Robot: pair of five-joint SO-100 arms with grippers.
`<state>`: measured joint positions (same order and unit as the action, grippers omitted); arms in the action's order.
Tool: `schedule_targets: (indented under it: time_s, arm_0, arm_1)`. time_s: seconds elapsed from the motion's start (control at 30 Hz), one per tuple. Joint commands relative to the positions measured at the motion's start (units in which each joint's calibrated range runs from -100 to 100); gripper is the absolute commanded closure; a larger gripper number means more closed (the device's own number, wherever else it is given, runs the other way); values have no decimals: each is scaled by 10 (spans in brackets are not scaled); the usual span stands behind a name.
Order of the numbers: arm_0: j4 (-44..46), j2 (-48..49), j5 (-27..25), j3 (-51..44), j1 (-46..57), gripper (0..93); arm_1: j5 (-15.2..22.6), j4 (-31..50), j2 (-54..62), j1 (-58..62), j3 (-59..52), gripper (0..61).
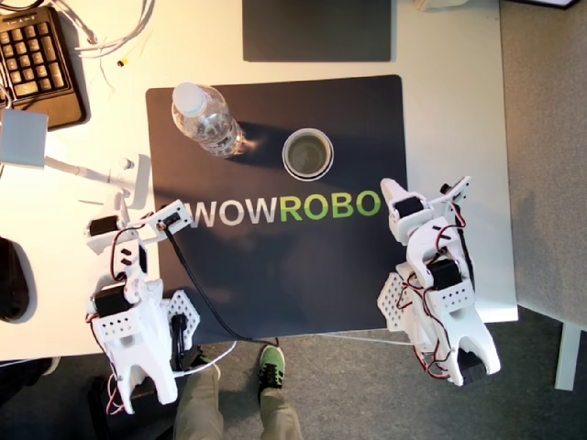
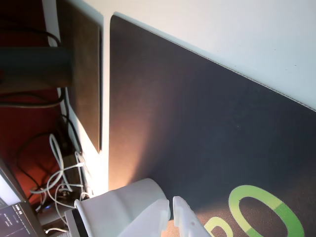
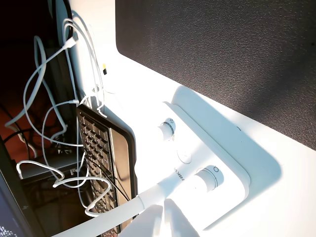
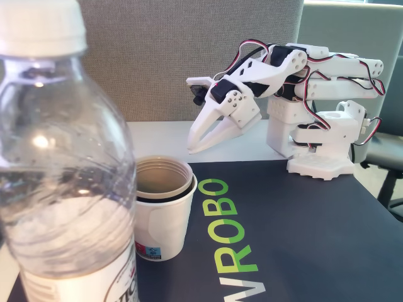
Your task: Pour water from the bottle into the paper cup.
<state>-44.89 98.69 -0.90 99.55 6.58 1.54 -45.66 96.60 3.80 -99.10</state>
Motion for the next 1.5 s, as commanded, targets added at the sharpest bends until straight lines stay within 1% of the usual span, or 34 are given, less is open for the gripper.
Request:
schedule_targets:
  time_s: [0.0, 1.23, 1.37, 1.47]
  arm_0:
    - [0, 10, 1, 2, -10, 927]
    - [0, 10, 0, 2, -12, 927]
    - [0, 10, 0, 2, -12, 927]
    - [0, 10, -12, 2, -36, 927]
  arm_1:
    - [0, 1, 6, 3, -8, 606]
    - [0, 1, 6, 3, -8, 606]
    - [5, 1, 6, -5, -8, 599]
    - [6, 1, 6, -7, -8, 602]
